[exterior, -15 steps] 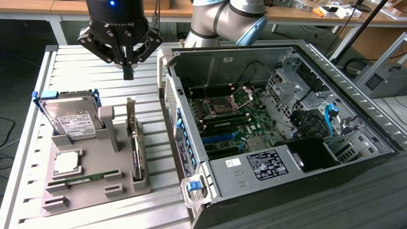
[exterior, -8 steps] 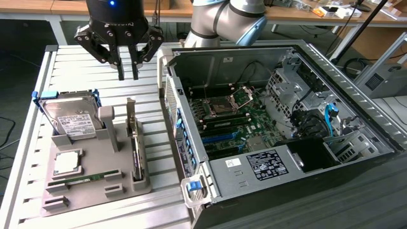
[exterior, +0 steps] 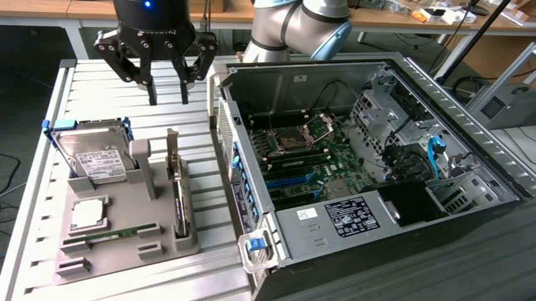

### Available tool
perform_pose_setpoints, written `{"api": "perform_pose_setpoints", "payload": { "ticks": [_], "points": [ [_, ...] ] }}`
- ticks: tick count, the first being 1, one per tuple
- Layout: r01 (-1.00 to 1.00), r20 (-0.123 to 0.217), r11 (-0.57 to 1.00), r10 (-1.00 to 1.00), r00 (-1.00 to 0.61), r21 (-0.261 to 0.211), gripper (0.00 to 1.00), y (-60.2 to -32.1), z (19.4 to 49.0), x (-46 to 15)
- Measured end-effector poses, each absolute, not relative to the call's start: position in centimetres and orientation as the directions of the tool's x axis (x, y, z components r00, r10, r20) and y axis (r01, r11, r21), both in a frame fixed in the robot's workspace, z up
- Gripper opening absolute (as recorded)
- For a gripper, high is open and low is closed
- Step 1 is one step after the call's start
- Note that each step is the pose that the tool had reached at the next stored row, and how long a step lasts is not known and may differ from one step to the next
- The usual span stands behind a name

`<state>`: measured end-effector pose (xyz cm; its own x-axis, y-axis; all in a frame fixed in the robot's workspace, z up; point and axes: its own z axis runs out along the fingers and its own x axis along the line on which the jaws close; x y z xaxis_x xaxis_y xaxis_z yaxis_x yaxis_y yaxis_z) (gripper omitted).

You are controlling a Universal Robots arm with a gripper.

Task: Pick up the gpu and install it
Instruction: 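Pick up the gpu and move the gpu toward the slot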

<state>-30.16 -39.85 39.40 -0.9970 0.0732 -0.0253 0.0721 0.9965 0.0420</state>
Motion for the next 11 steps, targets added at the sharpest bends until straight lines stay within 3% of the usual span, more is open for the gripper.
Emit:
{"api": "perform_pose_setpoints", "payload": {
  "ticks": [11],
  "points": [
    [0.072, -0.026, 0.997, 0.073, -0.997, 0.035, 0.48, -41.6, 39.3, -30.2]
  ]
}}
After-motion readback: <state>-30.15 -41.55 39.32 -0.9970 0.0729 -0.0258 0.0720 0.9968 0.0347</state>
